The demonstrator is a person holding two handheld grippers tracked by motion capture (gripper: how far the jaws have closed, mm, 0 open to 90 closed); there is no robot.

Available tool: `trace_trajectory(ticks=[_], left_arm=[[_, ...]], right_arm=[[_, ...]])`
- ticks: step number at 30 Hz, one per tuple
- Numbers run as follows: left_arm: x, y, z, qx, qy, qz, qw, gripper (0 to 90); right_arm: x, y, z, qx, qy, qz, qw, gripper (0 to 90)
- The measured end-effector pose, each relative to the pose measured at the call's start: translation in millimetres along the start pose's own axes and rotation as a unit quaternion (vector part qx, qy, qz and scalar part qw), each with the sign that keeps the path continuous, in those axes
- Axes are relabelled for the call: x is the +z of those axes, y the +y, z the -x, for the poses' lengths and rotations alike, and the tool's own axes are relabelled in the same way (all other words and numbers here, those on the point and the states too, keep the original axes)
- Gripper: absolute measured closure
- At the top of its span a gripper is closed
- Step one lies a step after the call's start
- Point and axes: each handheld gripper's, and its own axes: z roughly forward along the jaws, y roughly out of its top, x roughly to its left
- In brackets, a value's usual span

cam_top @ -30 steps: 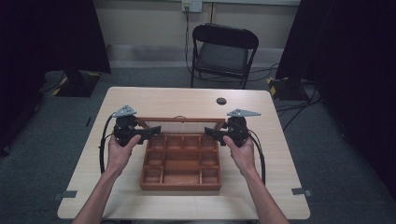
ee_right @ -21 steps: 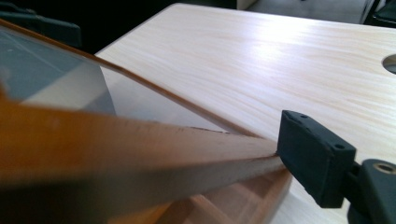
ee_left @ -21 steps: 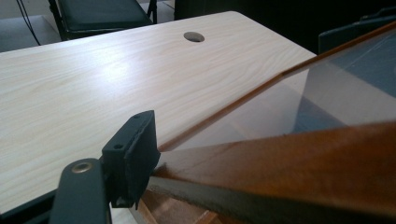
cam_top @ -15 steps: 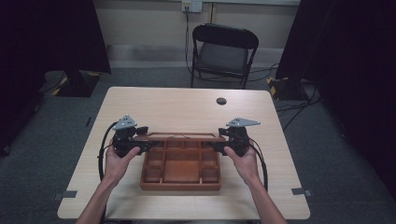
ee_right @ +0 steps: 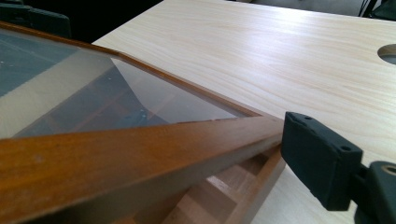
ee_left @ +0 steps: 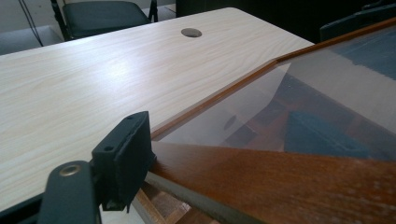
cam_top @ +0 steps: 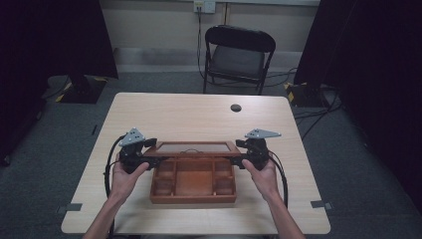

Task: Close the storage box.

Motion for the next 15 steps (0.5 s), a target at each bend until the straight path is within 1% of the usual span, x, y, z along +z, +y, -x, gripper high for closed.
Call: trace_trajectory(ticks=[1, 3, 4, 6, 8, 11, 12, 14, 15], left_arm=[[-0.8, -0.7, -0.3, -0.003, -0.001, 0.002, 1.0, 18.9], [-3.5, -2.0, -1.8, -0.004, 0.003, -0.001, 1.0, 18.8], [-6.2, -3.6, -2.7, -0.01, 0.002, 0.0, 1.0, 18.9], [-9.7, -4.8, -3.8, -0.017, -0.001, 0.001, 0.9999, 18.9], [-11.5, -6.3, -4.1, -0.019, -0.012, 0.003, 0.9997, 19.4], [-12.7, -8.9, -3.9, -0.016, -0.012, -0.003, 0.9998, 19.9], [-13.0, -10.3, -3.6, -0.019, -0.013, -0.001, 0.9997, 19.9], [-14.3, -12.3, -4.9, -0.02, -0.015, -0.002, 0.9997, 19.9], [-15.1, -13.1, -5.6, -0.017, -0.015, -0.003, 0.9997, 19.8]], right_arm=[[-1.3, -0.6, 0.1, 0.0, -0.001, 0.0, 1.0, 23.3], [-2.8, -1.2, 0.1, -0.001, -0.002, 0.0, 1.0, 23.4], [-3.4, -1.4, 0.1, -0.001, -0.003, 0.0, 1.0, 23.3], [-5.9, -2.5, -0.3, -0.002, -0.004, 0.0, 1.0, 23.4], [-7.5, -3.6, -0.1, -0.001, -0.001, 0.002, 1.0, 23.3], [-8.7, -6.0, -1.9, -0.006, -0.002, -0.001, 1.0, 23.7], [-8.9, -7.0, -1.8, -0.006, -0.002, -0.001, 1.0, 23.8], [-10.5, -9.8, -1.6, -0.004, -0.001, 0.0, 1.0, 23.8], [-11.9, -11.4, -1.2, -0.004, 0.0, 0.001, 1.0, 23.8]])
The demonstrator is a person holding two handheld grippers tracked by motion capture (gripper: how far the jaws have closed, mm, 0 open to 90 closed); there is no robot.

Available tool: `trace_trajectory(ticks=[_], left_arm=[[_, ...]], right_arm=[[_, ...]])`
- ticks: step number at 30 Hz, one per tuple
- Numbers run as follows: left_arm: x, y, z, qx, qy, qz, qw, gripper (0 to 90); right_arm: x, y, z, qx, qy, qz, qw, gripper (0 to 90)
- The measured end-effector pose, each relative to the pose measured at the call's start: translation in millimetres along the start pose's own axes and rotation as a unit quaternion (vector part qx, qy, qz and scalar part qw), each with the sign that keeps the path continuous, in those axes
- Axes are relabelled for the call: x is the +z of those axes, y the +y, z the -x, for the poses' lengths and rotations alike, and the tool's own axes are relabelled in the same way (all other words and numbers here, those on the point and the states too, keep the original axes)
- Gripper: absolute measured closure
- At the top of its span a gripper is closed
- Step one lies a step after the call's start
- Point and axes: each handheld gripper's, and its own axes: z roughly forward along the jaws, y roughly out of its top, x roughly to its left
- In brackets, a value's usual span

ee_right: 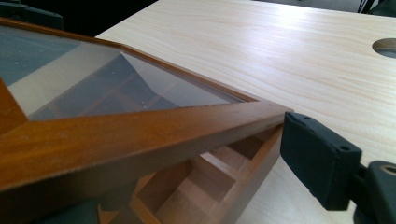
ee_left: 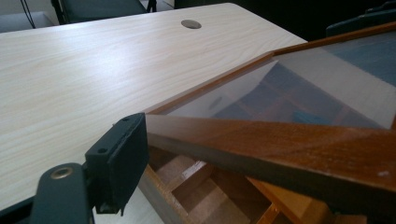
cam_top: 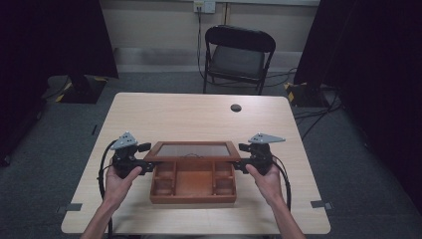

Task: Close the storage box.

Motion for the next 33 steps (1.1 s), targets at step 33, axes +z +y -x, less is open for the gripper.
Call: trace_trajectory(ticks=[33], left_arm=[[-9.1, -42.7, -2.8, -0.001, -0.005, -0.041, 0.9992, 21.9]], right_arm=[[-20.5, -41.5, 11.2, 0.013, -0.017, -0.017, 0.9996, 26.6]])
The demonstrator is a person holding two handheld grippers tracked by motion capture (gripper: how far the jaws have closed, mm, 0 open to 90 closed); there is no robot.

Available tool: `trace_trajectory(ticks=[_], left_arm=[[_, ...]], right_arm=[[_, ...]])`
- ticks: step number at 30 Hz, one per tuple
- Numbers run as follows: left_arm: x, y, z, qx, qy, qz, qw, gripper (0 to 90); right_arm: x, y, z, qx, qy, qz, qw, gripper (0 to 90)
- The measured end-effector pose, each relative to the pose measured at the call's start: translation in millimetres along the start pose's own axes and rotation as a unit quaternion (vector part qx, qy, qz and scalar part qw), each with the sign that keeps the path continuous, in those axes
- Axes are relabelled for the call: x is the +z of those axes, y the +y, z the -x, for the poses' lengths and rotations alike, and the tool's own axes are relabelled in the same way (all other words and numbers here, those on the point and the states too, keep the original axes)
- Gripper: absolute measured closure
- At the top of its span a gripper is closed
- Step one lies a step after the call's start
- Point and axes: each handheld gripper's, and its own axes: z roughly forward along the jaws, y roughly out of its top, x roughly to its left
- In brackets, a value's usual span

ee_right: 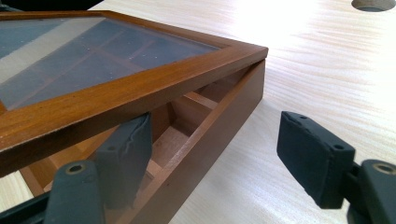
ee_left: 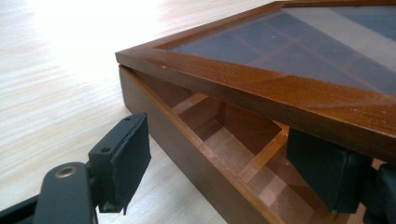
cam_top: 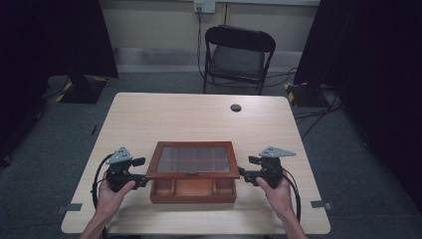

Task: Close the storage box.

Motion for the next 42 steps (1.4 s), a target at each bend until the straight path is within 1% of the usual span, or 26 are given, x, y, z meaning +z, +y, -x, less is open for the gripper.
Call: trace_trajectory(ticks=[2, 4, 7, 11, 15, 16, 17, 18, 22, 23, 25, 26, 27, 28, 29, 30, 31, 33, 34, 35, 36, 38, 39, 40, 41, 42], left_arm=[[0.2, -1.6, 0.0, 0.006, 0.003, -0.005, 1.0, 22.0], [1.0, -3.6, 0.5, 0.001, 0.002, -0.008, 1.0, 21.9], [1.0, -5.4, 0.7, 0.006, 0.005, -0.009, 0.9999, 21.9], [2.7, -7.8, 0.9, 0.005, 0.001, -0.016, 0.9998, 21.4], [2.7, -12.1, 1.6, 0.015, 0.011, -0.03, 0.9994, 21.9], [2.4, -13.6, 1.2, 0.012, 0.013, -0.027, 0.9995, 22.3], [2.7, -14.3, 0.7, 0.009, 0.011, -0.025, 0.9996, 22.4], [3.5, -14.6, 0.3, 0.005, 0.005, -0.026, 0.9996, 22.4], [4.0, -16.7, 1.5, 0.016, 0.014, -0.04, 0.999, 22.8], [4.1, -19.0, 1.5, 0.018, 0.013, -0.04, 0.999, 23.1], [3.4, -20.5, 1.0, 0.014, 0.015, -0.043, 0.9989, 23.4], [1.8, -21.6, 0.0, 0.007, 0.01, -0.039, 0.9992, 23.5], [0.9, -22.0, -1.3, 0.006, 0.006, -0.041, 0.9991, 25.3], [1.2, -22.4, -2.3, 0.002, 0.005, -0.041, 0.9992, 23.8], [1.7, -22.5, -2.4, -0.005, 0.006, -0.043, 0.999, 23.1], [0.8, -22.3, -2.0, 0.002, 0.007, -0.043, 0.999, 23.1], [0.7, -22.5, -1.7, 0.001, 0.004, -0.043, 0.9991, 24.3], [0.9, -22.5, -2.8, 0.0, 0.002, -0.043, 0.9991, 24.1], [0.4, -22.8, -2.7, -0.004, 0.001, -0.044, 0.999, 24.0], [-0.8, -23.1, -2.7, -0.004, -0.003, -0.043, 0.9991, 24.3], [-1.8, -23.6, -2.3, -0.004, -0.002, -0.043, 0.9991, 25.1], [-2.0, -23.4, -3.7, -0.005, -0.002, -0.044, 0.999, 25.3], [-2.4, -23.3, -2.8, -0.009, 0.0, -0.043, 0.999, 25.0], [-4.4, -23.3, -2.0, -0.007, 0.002, -0.044, 0.999, 26.9], [-7.3, -23.6, -2.1, -0.001, -0.002, -0.047, 0.9989, 29.6], [-8.1, -23.5, -3.2, -0.005, -0.002, -0.05, 0.9988, 29.5]], right_arm=[[0.0, -0.9, -0.5, -0.002, 0.0, -0.003, 1.0, 26.7], [-0.1, -2.0, -0.2, 0.0, 0.0, -0.003, 1.0, 26.6], [0.2, -4.1, 1.1, 0.001, -0.001, -0.004, 1.0, 26.7], [1.8, -6.2, 0.2, 0.0, -0.002, -0.008, 1.0, 27.1], [4.2, -7.4, 0.9, -0.004, -0.007, -0.013, 0.9999, 27.0], [4.8, -7.9, 1.0, -0.005, -0.011, -0.017, 0.9998, 27.1], [5.4, -8.6, 1.6, -0.003, -0.008, -0.017, 0.9998, 27.1], [5.8, -8.9, 2.0, 0.0, -0.007, -0.017, 0.9998, 27.1], [9.6, -10.0, 1.6, -0.004, -0.009, -0.023, 0.9997, 27.2], [10.0, -10.4, 1.6, -0.006, -0.008, -0.025, 0.9996, 27.1], [10.7, -11.4, 2.1, -0.007, -0.01, -0.028, 0.9995, 27.1], [10.7, -11.8, 2.9, -0.004, -0.01, -0.028, 0.9995, 27.2], [10.8, -12.4, 4.2, -0.007, -0.02, -0.034, 0.9992, 27.5], [10.5, -13.3, 5.1, -0.01, -0.023, -0.036, 0.9991, 27.5], [10.0, -14.3, 6.6, -0.003, -0.017, -0.031, 0.9994, 27.4], [9.4, -14.8, 8.3, 0.007, -0.011, -0.028, 0.9995, 27.3], [8.7, -14.3, 8.5, 0.005, -0.017, -0.026, 0.9995, 27.3], [7.6, -13.6, 8.5, 0.005, -0.014, -0.024, 0.9996, 27.3], [7.5, -13.7, 8.5, 0.005, -0.017, -0.026, 0.9995, 27.3], [7.8, -13.9, 8.5, 0.003, -0.023, -0.029, 0.9993, 27.3], [7.2, -14.4, 9.4, 0.001, -0.026, -0.031, 0.9992, 27.3], [5.4, -15.5, 10.7, 0.005, -0.024, -0.027, 0.9993, 27.3], [4.1, -16.0, 11.6, 0.009, -0.025, -0.024, 0.9994, 27.3], [3.1, -15.7, 12.4, 0.01, -0.025, -0.024, 0.9993, 27.3], [1.9, -15.4, 12.4, 0.011, -0.026, -0.022, 0.9994, 27.2], [-0.9, -14.8, 11.4, 0.012, -0.024, -0.015, 0.9995, 27.2]])
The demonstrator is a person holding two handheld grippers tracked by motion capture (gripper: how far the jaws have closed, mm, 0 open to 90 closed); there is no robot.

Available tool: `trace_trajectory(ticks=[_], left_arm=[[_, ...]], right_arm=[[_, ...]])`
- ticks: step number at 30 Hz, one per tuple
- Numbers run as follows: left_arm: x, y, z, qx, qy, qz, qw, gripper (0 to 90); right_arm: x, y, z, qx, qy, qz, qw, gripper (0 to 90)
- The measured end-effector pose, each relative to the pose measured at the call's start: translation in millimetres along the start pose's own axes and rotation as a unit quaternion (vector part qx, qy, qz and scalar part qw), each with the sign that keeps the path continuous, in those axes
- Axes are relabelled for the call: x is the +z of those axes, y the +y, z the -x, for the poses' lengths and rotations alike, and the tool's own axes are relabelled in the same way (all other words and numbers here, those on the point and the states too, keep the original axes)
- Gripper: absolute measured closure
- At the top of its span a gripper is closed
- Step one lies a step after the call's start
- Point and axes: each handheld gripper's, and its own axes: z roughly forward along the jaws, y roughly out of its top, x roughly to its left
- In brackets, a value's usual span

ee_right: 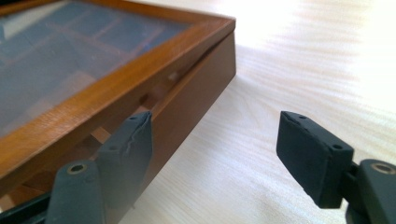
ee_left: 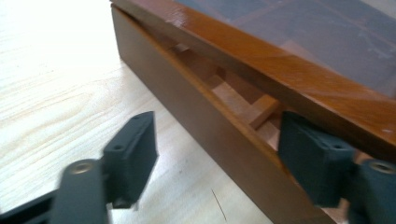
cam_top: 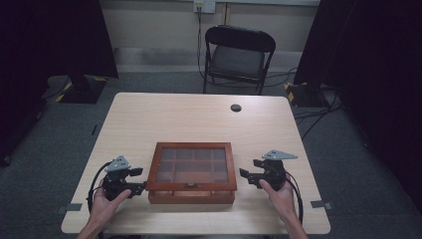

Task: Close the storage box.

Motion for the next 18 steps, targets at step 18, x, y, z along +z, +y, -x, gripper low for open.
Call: trace_trajectory(ticks=[18], left_arm=[[-5.3, 7.4, -16.4, -0.02, 0.035, 0.002, 0.9992, 29.0]], right_arm=[[4.2, 5.0, -9.1, -0.001, 0.015, 0.001, 0.9999, 26.9]])
